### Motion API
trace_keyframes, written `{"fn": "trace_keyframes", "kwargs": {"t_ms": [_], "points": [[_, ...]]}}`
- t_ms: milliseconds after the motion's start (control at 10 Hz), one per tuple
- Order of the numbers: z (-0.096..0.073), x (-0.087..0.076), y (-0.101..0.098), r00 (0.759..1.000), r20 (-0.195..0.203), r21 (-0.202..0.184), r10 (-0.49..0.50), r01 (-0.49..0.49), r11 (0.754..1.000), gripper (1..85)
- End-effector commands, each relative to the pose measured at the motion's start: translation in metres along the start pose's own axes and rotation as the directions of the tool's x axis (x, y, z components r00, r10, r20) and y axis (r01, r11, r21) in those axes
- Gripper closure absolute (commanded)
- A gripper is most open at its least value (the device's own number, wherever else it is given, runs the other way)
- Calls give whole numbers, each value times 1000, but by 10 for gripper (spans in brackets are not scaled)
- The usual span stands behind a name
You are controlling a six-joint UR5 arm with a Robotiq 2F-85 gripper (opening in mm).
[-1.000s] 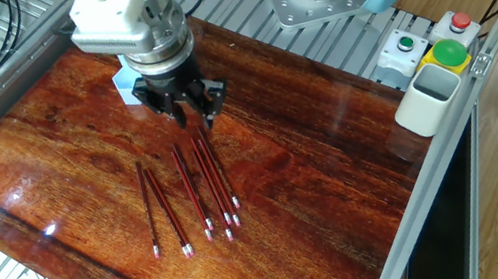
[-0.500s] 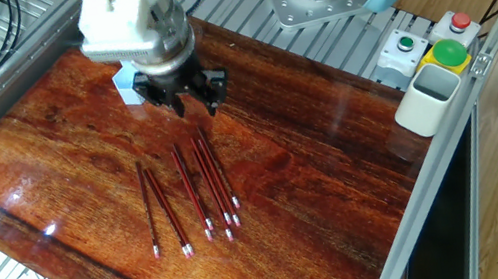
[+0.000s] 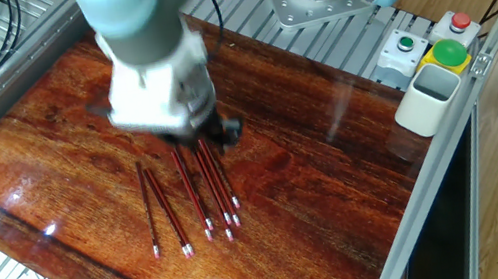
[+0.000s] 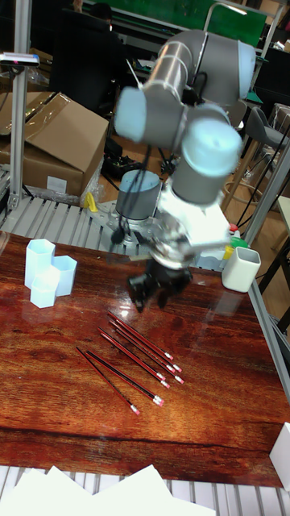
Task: Put the pen into the pen holder
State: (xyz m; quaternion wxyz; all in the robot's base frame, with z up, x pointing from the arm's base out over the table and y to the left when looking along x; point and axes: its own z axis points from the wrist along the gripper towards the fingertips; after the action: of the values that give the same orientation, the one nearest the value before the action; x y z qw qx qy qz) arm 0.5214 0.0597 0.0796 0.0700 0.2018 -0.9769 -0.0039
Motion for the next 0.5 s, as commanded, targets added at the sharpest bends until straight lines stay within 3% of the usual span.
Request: {"fn": "trace_keyframes", "kwargs": {"t_ms": [0,200,400], "points": [[12,-5,6,998,-59,29,7,-6,1000,467],[5,41,1,971,-237,38,-37,47,998,467],[-3,65,-12,941,-333,74,-51,80,994,473]]}}
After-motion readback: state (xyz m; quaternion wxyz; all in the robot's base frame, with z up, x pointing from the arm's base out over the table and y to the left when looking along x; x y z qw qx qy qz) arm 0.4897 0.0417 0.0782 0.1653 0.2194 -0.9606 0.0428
